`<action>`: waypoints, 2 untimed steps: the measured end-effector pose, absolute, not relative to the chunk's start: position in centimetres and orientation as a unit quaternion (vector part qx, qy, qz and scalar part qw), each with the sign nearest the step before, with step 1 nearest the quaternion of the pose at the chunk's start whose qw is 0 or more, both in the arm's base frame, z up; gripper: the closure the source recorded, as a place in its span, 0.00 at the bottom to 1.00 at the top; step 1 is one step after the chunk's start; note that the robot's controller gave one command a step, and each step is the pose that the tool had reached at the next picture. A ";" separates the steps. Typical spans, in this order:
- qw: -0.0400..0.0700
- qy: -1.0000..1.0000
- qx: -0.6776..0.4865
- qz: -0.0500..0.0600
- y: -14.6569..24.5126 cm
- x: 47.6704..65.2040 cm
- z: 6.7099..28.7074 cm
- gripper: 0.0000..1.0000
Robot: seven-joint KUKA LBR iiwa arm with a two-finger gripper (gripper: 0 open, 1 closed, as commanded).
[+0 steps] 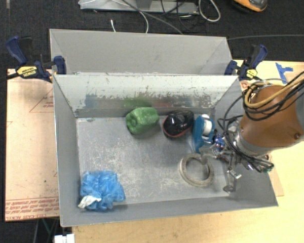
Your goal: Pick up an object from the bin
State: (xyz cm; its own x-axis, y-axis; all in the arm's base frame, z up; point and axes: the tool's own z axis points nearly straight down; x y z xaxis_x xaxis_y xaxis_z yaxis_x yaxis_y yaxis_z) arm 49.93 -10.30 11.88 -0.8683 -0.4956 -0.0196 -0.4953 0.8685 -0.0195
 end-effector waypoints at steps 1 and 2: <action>0.014 0.982 -0.186 -0.005 -10.4 53.1 13.9 0.00; 0.018 0.975 -0.221 -0.007 -10.5 52.8 12.9 0.00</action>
Offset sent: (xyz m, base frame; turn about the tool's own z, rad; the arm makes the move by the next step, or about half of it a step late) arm 0.0012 -0.0068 -0.0337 -0.1560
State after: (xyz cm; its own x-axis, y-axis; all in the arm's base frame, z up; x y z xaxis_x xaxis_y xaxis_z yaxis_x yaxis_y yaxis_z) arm 52.77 -10.49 12.90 -0.9013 -0.4320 -0.0311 -0.4315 0.9018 -0.0217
